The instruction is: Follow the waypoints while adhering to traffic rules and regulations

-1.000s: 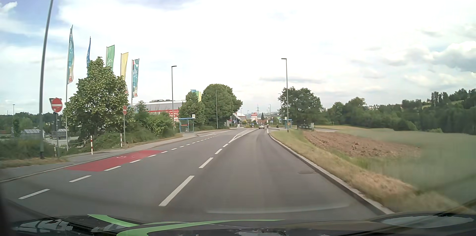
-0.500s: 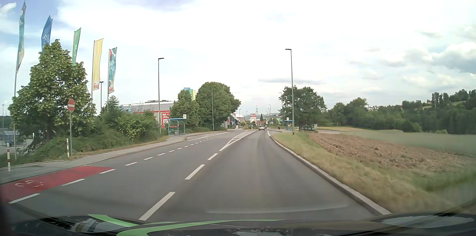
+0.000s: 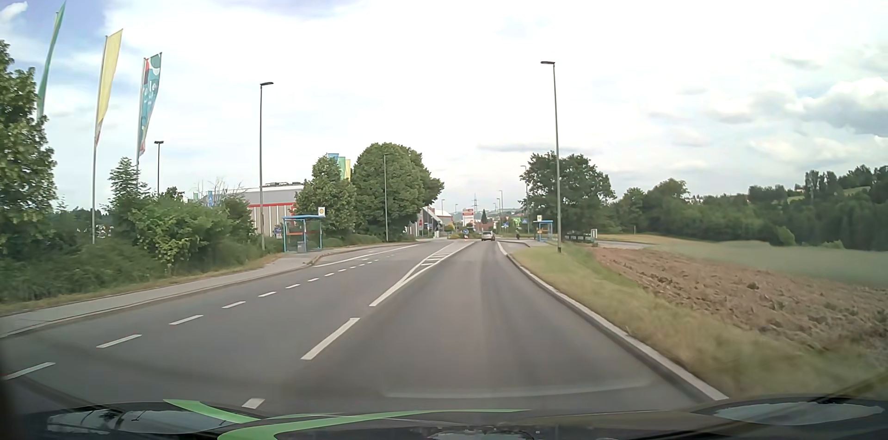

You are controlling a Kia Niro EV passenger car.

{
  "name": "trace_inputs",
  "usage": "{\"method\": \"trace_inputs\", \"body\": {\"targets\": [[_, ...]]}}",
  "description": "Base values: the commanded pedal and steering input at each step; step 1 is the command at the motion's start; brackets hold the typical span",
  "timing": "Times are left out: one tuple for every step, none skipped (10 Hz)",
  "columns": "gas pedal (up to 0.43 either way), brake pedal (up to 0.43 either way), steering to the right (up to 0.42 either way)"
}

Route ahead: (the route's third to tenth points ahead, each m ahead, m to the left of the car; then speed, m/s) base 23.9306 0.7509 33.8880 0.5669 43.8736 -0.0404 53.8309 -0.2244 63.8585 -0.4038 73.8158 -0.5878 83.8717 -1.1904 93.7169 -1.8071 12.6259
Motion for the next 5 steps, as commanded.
{"method": "trace_inputs", "body": {"targets": [[0.000,0.000,0.003],[0.000,0.000,0.003],[0.000,0.000,0.004],[0.000,0.000,0.004],[0.000,0.000,0.004]]}}
